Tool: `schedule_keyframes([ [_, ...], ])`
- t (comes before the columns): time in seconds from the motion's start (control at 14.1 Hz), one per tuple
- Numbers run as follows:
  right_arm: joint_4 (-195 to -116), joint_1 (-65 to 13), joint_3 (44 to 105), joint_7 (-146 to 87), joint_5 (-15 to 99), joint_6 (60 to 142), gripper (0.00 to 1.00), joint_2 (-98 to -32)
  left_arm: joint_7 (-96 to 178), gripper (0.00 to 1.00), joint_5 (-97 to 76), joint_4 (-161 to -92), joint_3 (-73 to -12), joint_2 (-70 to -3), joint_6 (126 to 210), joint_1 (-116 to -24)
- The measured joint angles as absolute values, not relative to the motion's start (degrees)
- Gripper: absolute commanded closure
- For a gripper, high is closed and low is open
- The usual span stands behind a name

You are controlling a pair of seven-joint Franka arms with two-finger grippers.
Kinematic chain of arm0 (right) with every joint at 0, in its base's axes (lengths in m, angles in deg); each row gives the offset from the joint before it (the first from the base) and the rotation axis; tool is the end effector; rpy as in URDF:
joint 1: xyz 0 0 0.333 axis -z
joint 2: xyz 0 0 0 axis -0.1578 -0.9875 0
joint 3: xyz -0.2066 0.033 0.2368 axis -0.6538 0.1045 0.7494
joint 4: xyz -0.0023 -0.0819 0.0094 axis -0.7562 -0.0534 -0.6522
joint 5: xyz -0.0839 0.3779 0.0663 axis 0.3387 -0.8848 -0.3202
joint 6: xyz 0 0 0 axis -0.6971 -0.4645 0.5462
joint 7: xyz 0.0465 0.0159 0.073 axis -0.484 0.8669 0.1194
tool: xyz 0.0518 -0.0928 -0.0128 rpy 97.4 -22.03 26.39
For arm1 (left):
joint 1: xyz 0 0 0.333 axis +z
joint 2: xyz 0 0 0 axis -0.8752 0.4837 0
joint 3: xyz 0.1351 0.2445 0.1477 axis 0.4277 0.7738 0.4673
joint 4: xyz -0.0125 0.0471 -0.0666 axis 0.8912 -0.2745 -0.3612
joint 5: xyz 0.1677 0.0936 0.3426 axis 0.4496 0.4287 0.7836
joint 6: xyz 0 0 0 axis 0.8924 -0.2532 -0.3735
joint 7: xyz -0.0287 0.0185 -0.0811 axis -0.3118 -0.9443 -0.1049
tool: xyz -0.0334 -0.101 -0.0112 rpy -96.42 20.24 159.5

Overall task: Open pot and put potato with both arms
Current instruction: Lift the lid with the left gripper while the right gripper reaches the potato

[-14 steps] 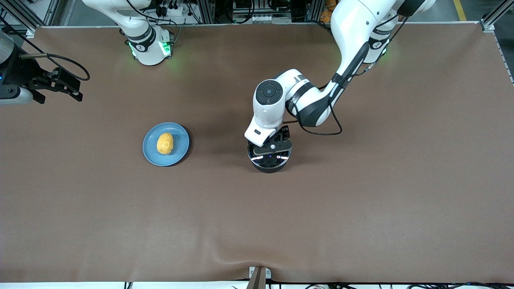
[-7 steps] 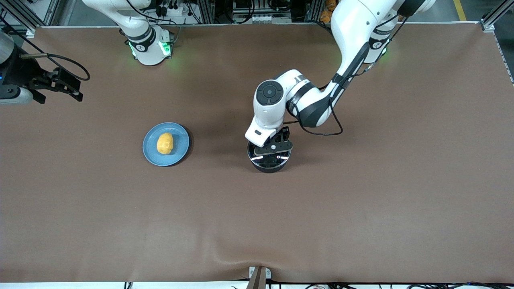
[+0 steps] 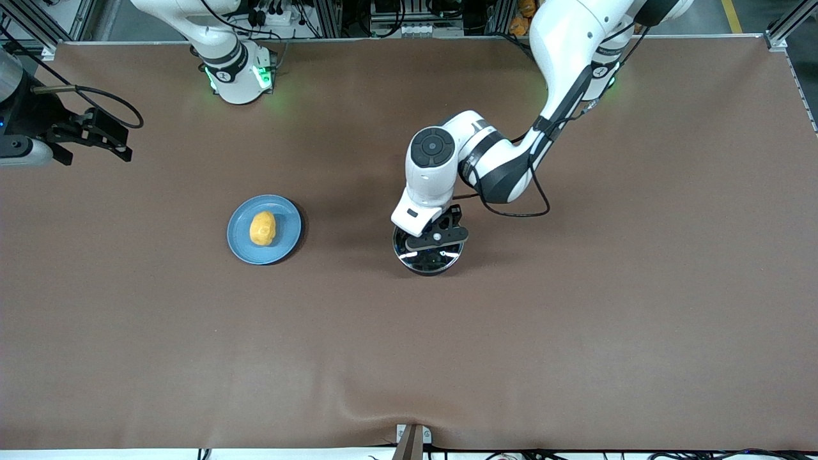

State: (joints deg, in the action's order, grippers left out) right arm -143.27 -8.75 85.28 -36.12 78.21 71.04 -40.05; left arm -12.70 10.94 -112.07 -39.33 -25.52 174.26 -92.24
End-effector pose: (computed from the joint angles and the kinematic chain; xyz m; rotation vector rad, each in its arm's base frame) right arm 0.5366 0.0472 0.6559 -3.1341 -0.0876 0.0054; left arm 0.5241 -0.4888 0.3138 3.1026 0.2851 0.0820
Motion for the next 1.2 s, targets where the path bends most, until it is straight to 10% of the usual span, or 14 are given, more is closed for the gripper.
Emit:
schedule_keyframes([
  [0.5, -143.7, -8.8, 85.2, -35.6, 78.3, 71.0, 0.00, -43.6, -9.4, 0.86, 10.4, -113.3, -39.6, -34.4, 164.5, -85.1],
  [1.2, -155.5, -10.7, 85.4, -38.4, 77.9, 82.9, 0.00, -50.9, 16.7, 0.86, 7.2, -132.3, -58.7, -47.7, 164.6, -45.3],
])
